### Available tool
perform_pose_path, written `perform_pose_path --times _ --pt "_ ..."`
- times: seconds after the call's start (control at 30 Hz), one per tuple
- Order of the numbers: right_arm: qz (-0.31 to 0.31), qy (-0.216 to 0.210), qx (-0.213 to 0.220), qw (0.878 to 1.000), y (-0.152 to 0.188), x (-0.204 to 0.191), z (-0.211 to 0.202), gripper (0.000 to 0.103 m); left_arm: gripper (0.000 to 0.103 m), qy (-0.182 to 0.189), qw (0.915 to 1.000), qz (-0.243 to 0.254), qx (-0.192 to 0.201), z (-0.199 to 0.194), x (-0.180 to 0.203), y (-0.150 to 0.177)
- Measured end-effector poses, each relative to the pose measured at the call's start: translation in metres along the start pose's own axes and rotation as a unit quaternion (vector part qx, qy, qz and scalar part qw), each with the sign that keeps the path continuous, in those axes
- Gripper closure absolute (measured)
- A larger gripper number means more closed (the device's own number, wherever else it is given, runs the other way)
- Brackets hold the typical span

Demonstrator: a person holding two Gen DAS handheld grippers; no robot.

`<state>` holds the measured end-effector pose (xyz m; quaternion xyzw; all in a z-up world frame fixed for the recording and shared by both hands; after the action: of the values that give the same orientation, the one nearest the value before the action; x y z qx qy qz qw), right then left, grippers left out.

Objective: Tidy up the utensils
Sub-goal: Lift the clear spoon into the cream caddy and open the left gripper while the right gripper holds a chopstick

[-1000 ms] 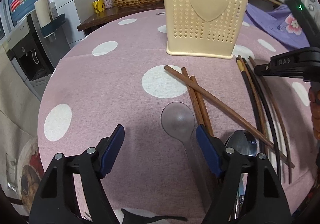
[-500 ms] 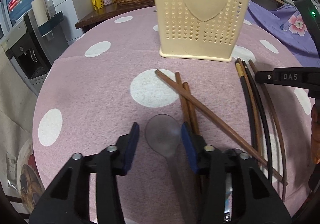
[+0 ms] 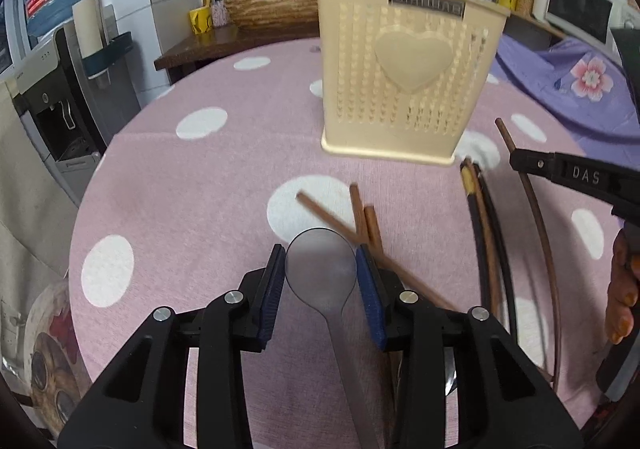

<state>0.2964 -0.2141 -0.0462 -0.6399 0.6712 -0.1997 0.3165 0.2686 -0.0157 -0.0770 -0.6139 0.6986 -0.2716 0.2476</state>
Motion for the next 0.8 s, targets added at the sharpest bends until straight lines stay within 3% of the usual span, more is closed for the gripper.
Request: perform_pose_path --times 0.2,0.43,0.53,0.8 --pt "-0.029 -0.007 0.091 0.995 -0.019 -0.008 -0.048 0.096 0.066 0.006 0.9981 0.010 0.061 -0.036 -0.004 -0.025" --pt "-0.081 -0.020 0.182 0.980 -0.026 -0.014 -0.112 0.096 0.066 0.015 0.9915 0.010 0.129 -0.081 -0.012 -0.043" --pt "-0.097 -0.021 0.202 0.974 -0.025 -0.017 -0.131 0.096 0.066 0.013 0.9891 0.005 0.146 -0.093 -0.016 -0.047" --pt "-0.089 -0.037 0.210 0.973 -0.029 -0.015 -0.146 0.096 0.066 0.012 0.9892 0.008 0.146 -0.096 -0.015 -0.046"
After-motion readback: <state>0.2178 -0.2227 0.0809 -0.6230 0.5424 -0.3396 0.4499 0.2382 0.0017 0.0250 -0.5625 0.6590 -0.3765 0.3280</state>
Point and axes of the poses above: each gripper's, at about its wrist camera, not at the fingertips, and z roughly the way its jaws point, x to its right, y to its underside, the point moved 4 cm from there along z, roughly the way its jaws point, and after that the axes turned 1 degree about z, right-handed, at the moved point
